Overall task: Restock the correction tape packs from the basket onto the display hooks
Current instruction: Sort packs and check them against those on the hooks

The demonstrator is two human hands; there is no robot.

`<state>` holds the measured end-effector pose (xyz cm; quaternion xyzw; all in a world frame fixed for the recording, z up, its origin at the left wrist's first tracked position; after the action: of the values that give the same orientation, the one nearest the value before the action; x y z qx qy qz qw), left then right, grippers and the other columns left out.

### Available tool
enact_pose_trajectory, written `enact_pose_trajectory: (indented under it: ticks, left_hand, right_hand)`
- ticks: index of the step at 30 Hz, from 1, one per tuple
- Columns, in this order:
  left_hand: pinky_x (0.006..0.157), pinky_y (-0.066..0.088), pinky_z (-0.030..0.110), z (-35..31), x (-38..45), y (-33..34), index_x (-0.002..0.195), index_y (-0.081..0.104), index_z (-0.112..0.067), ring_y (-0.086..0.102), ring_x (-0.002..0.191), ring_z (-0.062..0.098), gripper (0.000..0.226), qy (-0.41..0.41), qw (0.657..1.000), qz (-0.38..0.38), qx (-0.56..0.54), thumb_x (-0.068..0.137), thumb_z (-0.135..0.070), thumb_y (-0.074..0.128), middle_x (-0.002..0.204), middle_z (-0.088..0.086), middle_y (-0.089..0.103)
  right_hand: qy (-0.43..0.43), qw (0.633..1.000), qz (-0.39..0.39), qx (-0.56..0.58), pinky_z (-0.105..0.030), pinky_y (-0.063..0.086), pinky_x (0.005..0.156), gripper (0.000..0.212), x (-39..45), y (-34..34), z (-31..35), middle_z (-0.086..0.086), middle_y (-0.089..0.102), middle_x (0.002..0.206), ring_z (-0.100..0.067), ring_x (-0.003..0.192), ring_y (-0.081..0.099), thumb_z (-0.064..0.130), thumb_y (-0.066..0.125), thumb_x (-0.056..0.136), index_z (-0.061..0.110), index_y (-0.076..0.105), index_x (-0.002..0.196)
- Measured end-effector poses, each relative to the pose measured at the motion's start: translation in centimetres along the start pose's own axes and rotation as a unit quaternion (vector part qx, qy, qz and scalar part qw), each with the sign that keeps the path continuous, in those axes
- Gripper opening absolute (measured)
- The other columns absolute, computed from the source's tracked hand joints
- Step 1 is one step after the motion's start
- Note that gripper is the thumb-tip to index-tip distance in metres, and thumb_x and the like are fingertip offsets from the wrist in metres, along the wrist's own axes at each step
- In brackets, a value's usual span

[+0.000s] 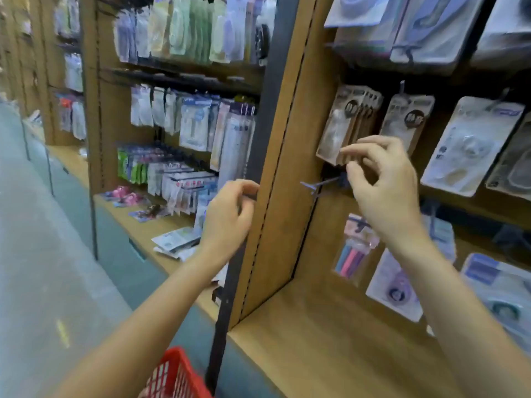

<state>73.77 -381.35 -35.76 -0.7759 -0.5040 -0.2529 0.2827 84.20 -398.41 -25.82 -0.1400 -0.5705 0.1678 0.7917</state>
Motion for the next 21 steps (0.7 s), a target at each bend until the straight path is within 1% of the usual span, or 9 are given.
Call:
enact_pose_trajectory:
  ticks: [2,4,7,10,12,14,16,18,21]
  left_hand:
    - [0.076,0.046,0.022,5.2,-5.1,-2.4,0.099,0.058,-0.017,0.062,0.088,0.017,0.029,-0.074,0.997,-0.007,0.021,0.085,0.005,0.045,0.096,-0.002,0.061]
    - [0.076,0.043,0.024,11.9,-12.3,-4.9,0.099,0.061,-0.012,0.063,0.088,0.022,0.030,-0.207,0.976,0.000,0.063,0.082,0.007,0.046,0.094,0.002,0.063]
    - [0.081,0.040,0.024,19.9,-24.2,-8.5,0.106,0.062,-0.001,0.061,0.097,0.025,0.028,-0.362,0.920,0.056,0.140,0.083,0.008,0.048,0.105,0.014,0.066]
    - [0.087,0.043,0.031,24.4,-33.7,-11.2,0.115,0.058,0.001,0.058,0.106,0.029,0.029,-0.473,0.841,0.141,0.219,0.086,-0.001,0.051,0.118,0.017,0.062]
    - [0.091,0.043,0.032,26.6,-38.2,-12.2,0.122,0.055,-0.002,0.055,0.113,0.029,0.035,-0.518,0.787,0.206,0.266,0.088,-0.007,0.052,0.125,0.015,0.058]
    - [0.093,0.042,0.032,28.4,-41.3,-12.9,0.126,0.054,-0.008,0.053,0.115,0.028,0.042,-0.523,0.754,0.254,0.304,0.084,-0.011,0.051,0.128,0.014,0.056]
    - [0.094,0.040,0.032,29.4,-43.9,-13.2,0.130,0.050,-0.012,0.051,0.116,0.028,0.042,-0.534,0.723,0.294,0.325,0.088,-0.018,0.048,0.128,0.014,0.055]
    - [0.098,0.036,0.033,29.3,-45.5,-12.9,0.129,0.048,-0.013,0.048,0.118,0.027,0.035,-0.527,0.698,0.336,0.350,0.096,-0.023,0.040,0.129,0.012,0.054]
    - [0.104,0.031,0.031,28.6,-46.4,-12.3,0.127,0.052,-0.023,0.050,0.117,0.019,0.033,-0.498,0.708,0.364,0.343,0.098,-0.022,0.036,0.127,0.002,0.057]
  right_hand:
    - [-0.056,0.996,0.062,0.035,-0.007,0.037,0.089,0.017,-5.4,2.0,2.2,0.002,0.048,0.108,-0.005,0.102,0.049,0.006,0.053,0.090,0.010,0.065,0.101]
    - [-0.066,0.986,0.148,0.045,-0.006,0.033,0.089,0.017,-11.8,6.4,2.3,-0.001,0.049,0.104,-0.003,0.100,0.046,0.001,0.053,0.085,0.006,0.066,0.096]
    - [0.041,0.944,0.323,0.049,-0.015,0.035,0.093,0.025,-22.2,15.7,-0.7,-0.012,0.051,0.106,-0.019,0.102,0.051,0.006,0.051,0.081,0.002,0.064,0.102]
    - [0.182,0.796,0.577,0.011,-0.022,0.029,0.095,0.038,-34.2,24.4,-3.5,-0.015,0.044,0.125,-0.026,0.118,0.047,0.011,0.054,0.088,0.006,0.051,0.126]
    - [0.206,0.716,0.667,0.008,-0.024,0.030,0.095,0.046,-40.3,27.6,-3.5,-0.017,0.043,0.133,-0.028,0.125,0.044,0.011,0.054,0.089,0.006,0.043,0.134]
    - [0.234,0.666,0.708,0.030,-0.023,0.030,0.092,0.048,-44.6,29.7,-2.5,-0.017,0.046,0.136,-0.027,0.125,0.044,0.009,0.052,0.090,0.005,0.040,0.136]
    - [0.283,0.634,0.718,0.047,-0.024,0.033,0.089,0.045,-47.8,31.4,-1.5,-0.017,0.052,0.132,-0.028,0.123,0.048,0.008,0.051,0.090,0.005,0.042,0.134]
    - [0.371,0.610,0.698,0.059,-0.024,0.032,0.098,0.055,-50.8,32.6,-0.7,-0.016,0.045,0.139,-0.028,0.129,0.043,0.016,0.056,0.090,0.003,0.034,0.139]
    - [0.520,0.588,0.612,0.098,-0.032,0.026,0.110,0.074,-53.8,33.8,0.7,-0.013,0.030,0.150,-0.028,0.138,0.030,0.029,0.061,0.089,0.005,0.021,0.147]
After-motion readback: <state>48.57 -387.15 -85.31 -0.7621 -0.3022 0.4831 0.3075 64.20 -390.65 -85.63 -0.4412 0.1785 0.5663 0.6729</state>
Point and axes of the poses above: each hand's wrist, its own x-axis towards the middle knuckle, its own y-axis out of the palm, z = x × y, the point moved 5 cm from there along x, towards the middle knuckle
